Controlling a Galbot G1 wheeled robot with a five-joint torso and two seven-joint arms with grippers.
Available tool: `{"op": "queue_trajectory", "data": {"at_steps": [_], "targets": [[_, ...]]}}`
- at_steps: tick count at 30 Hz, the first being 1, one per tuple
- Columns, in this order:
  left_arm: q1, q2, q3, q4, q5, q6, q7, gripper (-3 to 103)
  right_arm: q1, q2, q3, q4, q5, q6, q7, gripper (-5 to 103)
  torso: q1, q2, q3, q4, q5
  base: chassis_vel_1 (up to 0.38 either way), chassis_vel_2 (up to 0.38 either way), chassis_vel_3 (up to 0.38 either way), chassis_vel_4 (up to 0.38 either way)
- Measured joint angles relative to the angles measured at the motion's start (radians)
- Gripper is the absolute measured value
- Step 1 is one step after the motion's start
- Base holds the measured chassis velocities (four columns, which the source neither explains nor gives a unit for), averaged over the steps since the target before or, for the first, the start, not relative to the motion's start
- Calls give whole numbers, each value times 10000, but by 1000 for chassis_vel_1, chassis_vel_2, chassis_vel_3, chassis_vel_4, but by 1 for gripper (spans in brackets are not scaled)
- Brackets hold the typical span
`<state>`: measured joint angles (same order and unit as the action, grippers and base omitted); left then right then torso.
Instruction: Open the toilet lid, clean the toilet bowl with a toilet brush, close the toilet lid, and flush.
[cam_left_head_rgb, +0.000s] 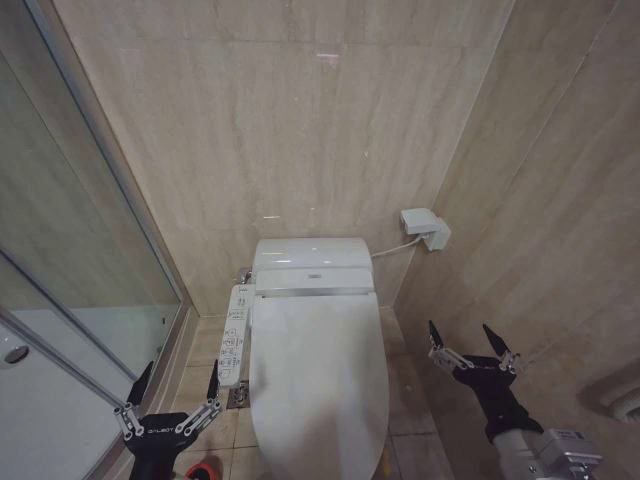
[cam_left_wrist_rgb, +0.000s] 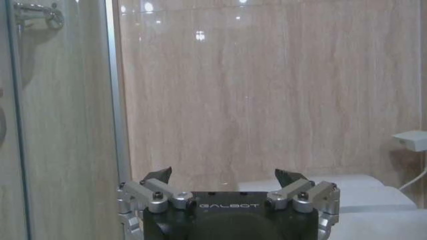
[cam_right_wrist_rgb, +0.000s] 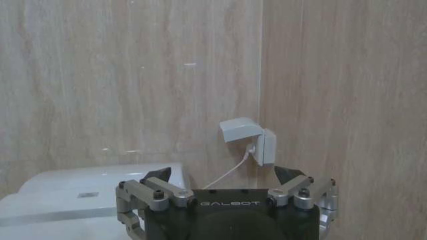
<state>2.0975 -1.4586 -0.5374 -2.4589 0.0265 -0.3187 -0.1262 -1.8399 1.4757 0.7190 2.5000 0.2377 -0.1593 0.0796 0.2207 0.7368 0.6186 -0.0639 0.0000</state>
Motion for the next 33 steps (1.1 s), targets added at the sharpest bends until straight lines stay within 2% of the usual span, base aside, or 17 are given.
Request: {"op": "queue_trajectory", "data": {"at_steps": [13,17,33], "targets": [[20,-53,198,-14,85,-95,26,100,0,0,0,0,0,0,0,100,0,0,0,0,0,0,0,0,0],[23,-82,230,-14,345,-104,-256,100,0,0,0,0,0,0,0,100,0,0,0,0,0,0,0,0,0],[26,-88,231,-4,372,-91,-292,100,0,0,0,0,0,0,0,100,0,0,0,0,0,0,0,0,0]]}}
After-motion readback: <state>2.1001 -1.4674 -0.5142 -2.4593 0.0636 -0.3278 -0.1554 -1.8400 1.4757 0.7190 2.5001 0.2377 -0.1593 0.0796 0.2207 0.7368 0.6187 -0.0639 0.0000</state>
